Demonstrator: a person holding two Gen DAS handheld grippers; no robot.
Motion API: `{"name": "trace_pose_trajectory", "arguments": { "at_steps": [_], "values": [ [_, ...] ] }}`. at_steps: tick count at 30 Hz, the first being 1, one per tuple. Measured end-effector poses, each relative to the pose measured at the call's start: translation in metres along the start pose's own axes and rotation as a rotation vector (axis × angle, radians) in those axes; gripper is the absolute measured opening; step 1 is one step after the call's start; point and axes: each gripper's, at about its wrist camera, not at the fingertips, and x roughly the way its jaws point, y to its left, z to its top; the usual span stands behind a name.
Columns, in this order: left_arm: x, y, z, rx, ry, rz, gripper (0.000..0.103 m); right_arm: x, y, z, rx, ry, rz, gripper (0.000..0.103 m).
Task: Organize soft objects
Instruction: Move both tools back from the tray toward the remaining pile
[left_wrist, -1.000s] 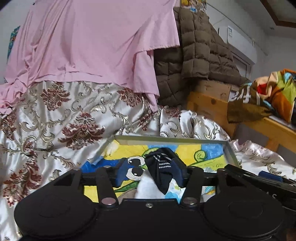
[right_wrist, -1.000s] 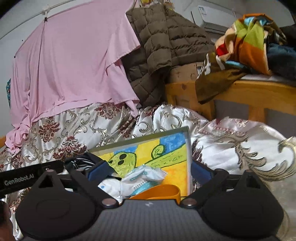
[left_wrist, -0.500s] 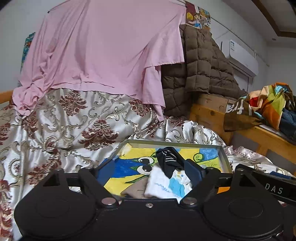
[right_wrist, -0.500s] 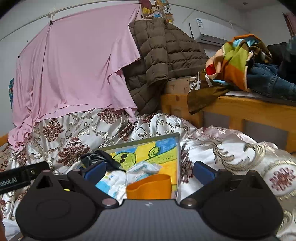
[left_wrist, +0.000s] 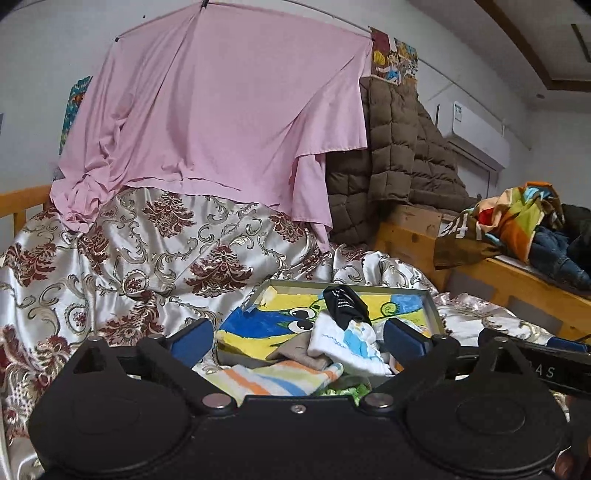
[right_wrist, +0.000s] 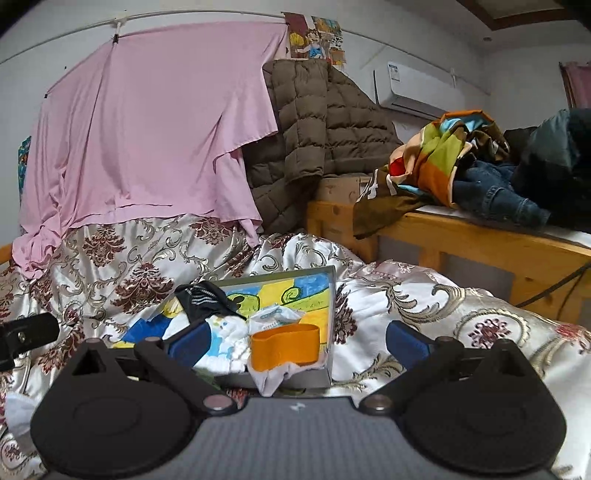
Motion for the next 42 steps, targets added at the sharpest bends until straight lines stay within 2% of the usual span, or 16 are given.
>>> {"name": "trace_pose_trajectory", "arguments": {
  "at_steps": [7,12,15,19,25,29,34,42],
  "values": [
    [-0.03,0.009,-0.008,0.003,-0.017,-0.016,0.102,-0.033,0.012,-0.014,-0.036,0.003,-0.036,0.103],
    [-0.048,0.018,-0.014,0.037,-0.021,-0.017,0.102,-0.054,0.011,-0.023,-0.001,0.004,-0.055,0.103],
    [-0.058,0.028,-0.019,0.052,-0.024,-0.011,0.102,-0.065,0.008,-0.027,0.027,0.009,-0.034,0.103],
    [-0.058,0.042,-0.023,0.03,0.057,-0.059,0.102,-0.074,0.001,-0.035,0.109,0.067,-0.017,0.103],
    [-0.059,0.055,-0.026,0.045,0.073,-0.067,0.102,-0.073,-0.008,-0.048,0.177,0.174,-0.008,0.103],
    [-0.061,0.066,-0.031,0.066,0.104,-0.083,0.102,-0.064,0.003,-0.055,0.137,0.224,0.02,0.103],
    [-0.059,0.08,-0.043,0.111,0.157,-0.081,0.102,-0.052,0.028,-0.065,0.026,0.306,0.107,0.103],
    [-0.041,0.103,-0.056,0.035,0.247,-0.051,0.102,-0.048,0.059,-0.075,-0.109,0.35,0.16,0.103]
  ]
}}
